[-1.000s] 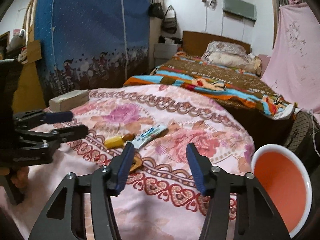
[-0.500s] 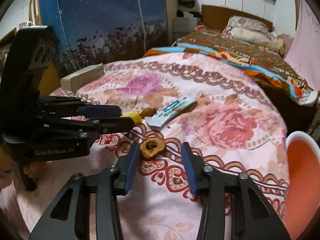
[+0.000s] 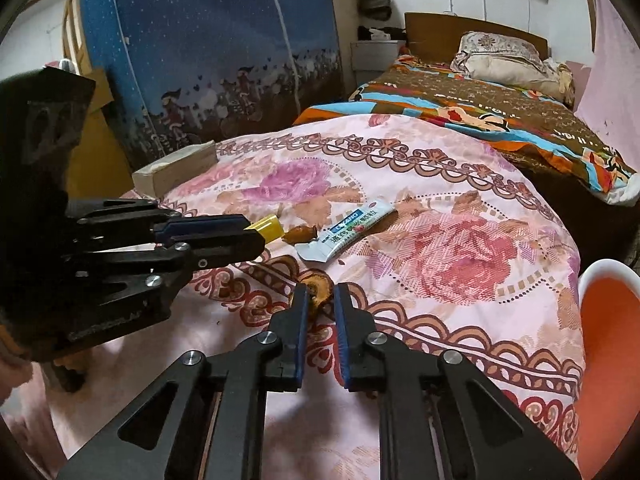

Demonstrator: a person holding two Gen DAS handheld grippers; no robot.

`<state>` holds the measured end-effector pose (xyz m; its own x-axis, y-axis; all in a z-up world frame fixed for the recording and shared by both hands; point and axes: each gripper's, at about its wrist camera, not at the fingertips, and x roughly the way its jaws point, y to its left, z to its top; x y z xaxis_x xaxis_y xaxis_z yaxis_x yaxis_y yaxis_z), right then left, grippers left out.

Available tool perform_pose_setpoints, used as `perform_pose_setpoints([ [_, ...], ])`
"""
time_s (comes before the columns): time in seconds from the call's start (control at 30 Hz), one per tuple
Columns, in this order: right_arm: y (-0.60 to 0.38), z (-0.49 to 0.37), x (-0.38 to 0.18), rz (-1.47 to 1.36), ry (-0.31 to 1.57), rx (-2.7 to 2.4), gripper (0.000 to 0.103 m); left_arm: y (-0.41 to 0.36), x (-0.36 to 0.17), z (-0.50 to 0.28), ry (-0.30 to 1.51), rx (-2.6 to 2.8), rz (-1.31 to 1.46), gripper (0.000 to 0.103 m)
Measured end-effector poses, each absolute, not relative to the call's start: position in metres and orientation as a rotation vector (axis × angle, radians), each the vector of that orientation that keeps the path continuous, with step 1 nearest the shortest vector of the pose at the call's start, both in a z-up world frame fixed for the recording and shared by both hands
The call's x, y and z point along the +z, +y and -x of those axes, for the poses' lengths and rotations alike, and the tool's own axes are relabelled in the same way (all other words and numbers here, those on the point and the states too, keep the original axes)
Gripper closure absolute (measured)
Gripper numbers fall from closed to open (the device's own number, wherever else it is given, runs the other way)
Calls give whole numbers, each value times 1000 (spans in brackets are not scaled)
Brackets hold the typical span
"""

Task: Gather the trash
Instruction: 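Grasp the yellow cap with the left tool while the right tool grasps the fruit slice, then carry the yellow cap and fruit slice over the orange bucket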

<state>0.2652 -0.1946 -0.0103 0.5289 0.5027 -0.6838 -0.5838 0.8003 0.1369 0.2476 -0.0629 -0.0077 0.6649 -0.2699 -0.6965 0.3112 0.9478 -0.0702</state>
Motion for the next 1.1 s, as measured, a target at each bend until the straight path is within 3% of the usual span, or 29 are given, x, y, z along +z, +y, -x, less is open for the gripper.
perform_pose_setpoints([
  [0.23, -197, -270, -13, 94, 807, 647, 86, -51, -20, -249, 856, -262, -34, 103],
  [0.3, -195, -270, -14, 110, 810, 650, 71, -46, -22, -248, 865, -257, -12, 103],
  [0.37, -190, -269, -15, 135, 816, 656, 68, -42, -23, -247, 866, -255, 13, 103],
  [0.77, -187, -263, -12, 166, 762, 645, 76, -43, -7, -229, 770, -230, 22, 103],
  [1.1, -248, -229, 53, -10, 290, 490, 75, -71, 50, -204, 430, -224, 13, 103],
])
